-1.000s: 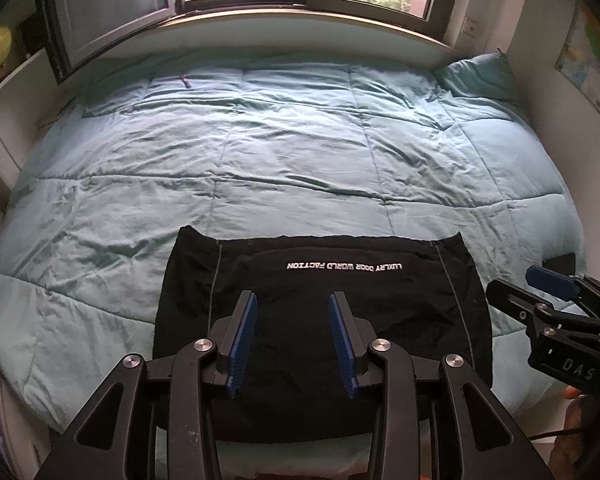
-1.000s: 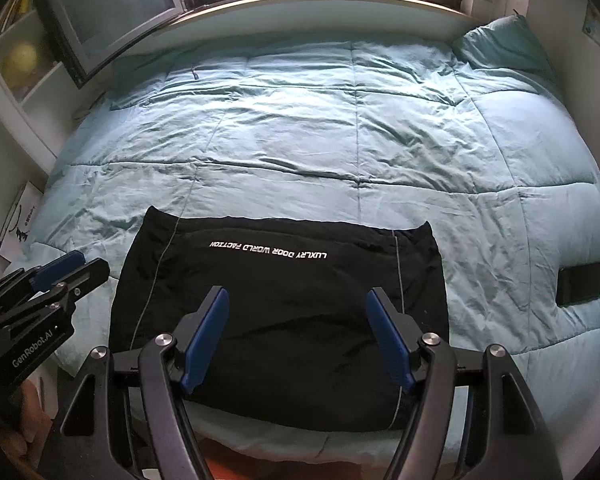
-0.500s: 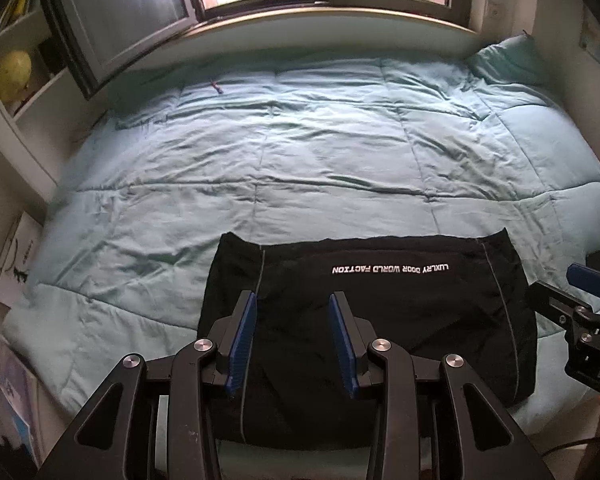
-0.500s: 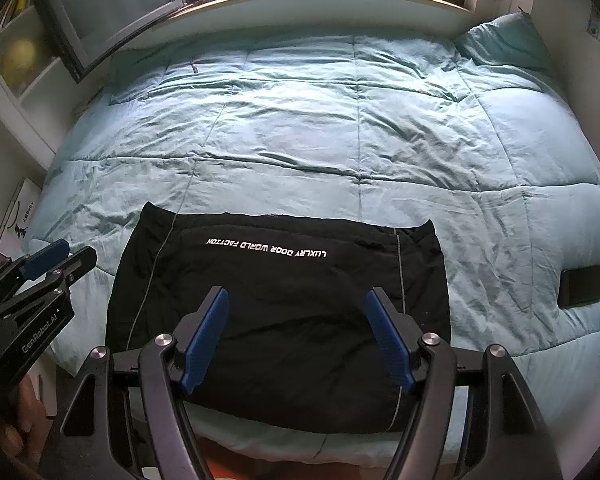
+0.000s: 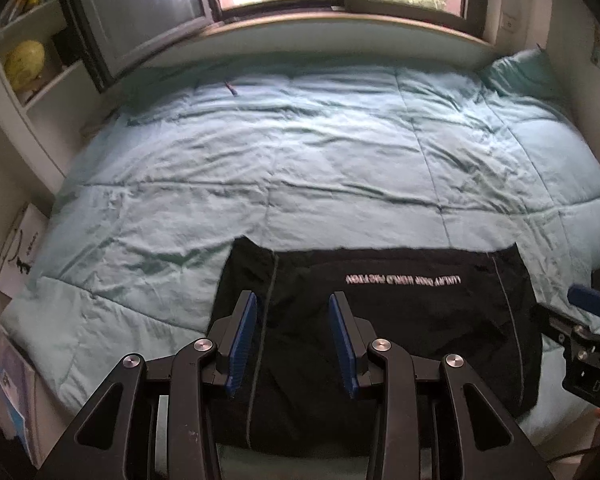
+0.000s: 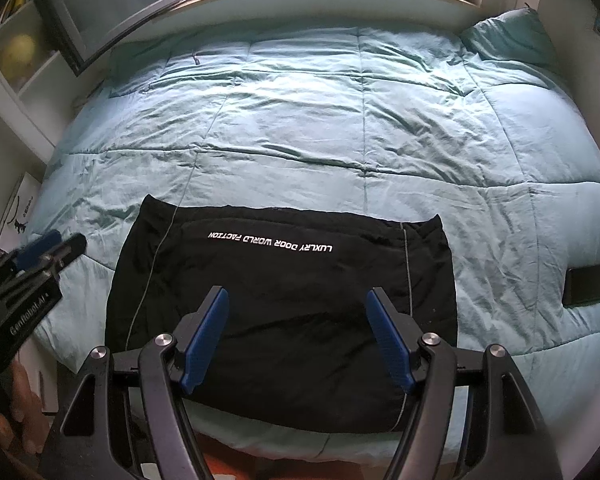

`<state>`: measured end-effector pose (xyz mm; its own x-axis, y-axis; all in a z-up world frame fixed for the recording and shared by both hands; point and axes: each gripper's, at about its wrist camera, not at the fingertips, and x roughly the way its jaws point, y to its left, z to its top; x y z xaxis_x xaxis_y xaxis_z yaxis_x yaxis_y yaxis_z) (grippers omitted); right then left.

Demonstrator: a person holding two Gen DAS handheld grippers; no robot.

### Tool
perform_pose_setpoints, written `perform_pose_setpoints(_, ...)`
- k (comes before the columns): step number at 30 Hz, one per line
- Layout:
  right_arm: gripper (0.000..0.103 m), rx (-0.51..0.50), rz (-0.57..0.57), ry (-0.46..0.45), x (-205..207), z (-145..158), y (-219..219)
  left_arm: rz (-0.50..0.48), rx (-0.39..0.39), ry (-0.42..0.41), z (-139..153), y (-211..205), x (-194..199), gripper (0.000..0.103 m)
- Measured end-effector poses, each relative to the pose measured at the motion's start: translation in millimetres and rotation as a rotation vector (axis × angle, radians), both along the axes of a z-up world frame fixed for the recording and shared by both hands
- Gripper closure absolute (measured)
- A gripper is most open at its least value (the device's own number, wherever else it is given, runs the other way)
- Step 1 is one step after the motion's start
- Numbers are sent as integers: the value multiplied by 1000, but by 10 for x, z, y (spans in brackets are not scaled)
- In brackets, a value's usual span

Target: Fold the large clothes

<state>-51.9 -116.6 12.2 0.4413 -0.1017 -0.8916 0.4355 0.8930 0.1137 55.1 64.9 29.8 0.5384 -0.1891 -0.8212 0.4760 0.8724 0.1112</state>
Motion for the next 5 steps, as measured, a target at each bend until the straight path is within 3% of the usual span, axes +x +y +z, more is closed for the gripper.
perform_pose_setpoints(2,29,-4,-2,2,4,-11,1,29,-19,-22,41,54,35,64)
perform_pose_setpoints(5,29,0,-5,10,11,-47,-33,50,-19,17,19,89,148,64)
